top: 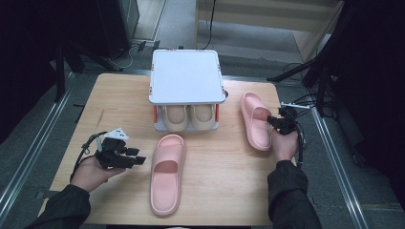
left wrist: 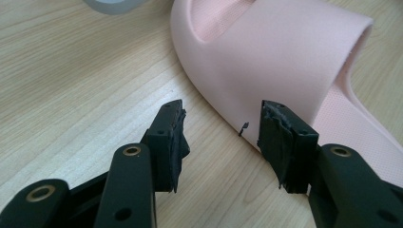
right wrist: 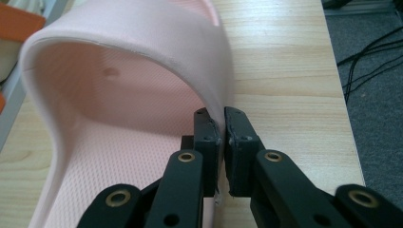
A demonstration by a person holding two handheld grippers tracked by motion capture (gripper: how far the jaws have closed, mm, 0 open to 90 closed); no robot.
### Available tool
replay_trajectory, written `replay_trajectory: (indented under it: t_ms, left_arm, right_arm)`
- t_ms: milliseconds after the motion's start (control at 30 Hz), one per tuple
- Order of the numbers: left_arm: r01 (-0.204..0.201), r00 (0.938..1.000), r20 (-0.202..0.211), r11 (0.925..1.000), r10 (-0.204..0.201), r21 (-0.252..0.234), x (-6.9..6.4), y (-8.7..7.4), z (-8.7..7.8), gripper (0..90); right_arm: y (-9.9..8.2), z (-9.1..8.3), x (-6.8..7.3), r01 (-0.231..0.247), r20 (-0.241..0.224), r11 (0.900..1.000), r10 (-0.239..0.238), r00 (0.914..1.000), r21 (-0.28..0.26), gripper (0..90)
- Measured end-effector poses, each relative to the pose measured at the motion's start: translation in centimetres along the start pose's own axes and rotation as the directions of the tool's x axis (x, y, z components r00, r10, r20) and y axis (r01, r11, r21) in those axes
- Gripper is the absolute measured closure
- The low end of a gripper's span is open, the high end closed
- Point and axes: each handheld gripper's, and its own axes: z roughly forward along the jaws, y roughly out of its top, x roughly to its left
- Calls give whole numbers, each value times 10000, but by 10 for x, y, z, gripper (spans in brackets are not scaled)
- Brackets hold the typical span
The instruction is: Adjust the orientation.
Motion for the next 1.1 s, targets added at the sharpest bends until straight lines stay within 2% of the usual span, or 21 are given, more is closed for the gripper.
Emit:
replay_trajectory:
  t_ms: [133, 367, 400, 500, 700, 967, 1100]
  left_arm:
    - [2, 10000, 30, 10000, -2, -15, 2, 4, 3, 507]
    - [-12, 9999, 102, 10000, 12, -22, 5, 10, 6, 510]
    - [-30, 9997, 241, 10000, 30, -17, 7, 13, 6, 508]
    - [-29, 9996, 298, 9999, 34, -141, 10, 15, 4, 507]
    - [24, 9996, 273, 9996, -17, -275, 17, 20, 3, 512]
    - [-295, 9984, 461, 9983, 318, -501, 18, 25, 6, 553]
    - [-346, 9982, 485, 9987, 365, -383, 18, 26, 7, 553]
  right_arm:
    - [-4, -14, 12, 689, 46, 9976, -689, 9976, -28, 858]
    - [-13, -34, 19, 1031, -175, 9946, -1033, 9945, -127, 858]
    - [-17, -40, 22, 1136, -246, 9935, -1137, 9932, -86, 857]
    - [-21, -44, 25, 1200, -323, 9927, -1202, 9922, -80, 856]
    - [-34, -61, 39, 1581, -630, 9874, -1582, 9854, -74, 852]
    - [-51, -80, 59, 1960, -1082, 9806, -1957, 9747, -74, 847]
    - [-60, -89, 69, 2098, -1293, 9777, -2091, 9693, -82, 846]
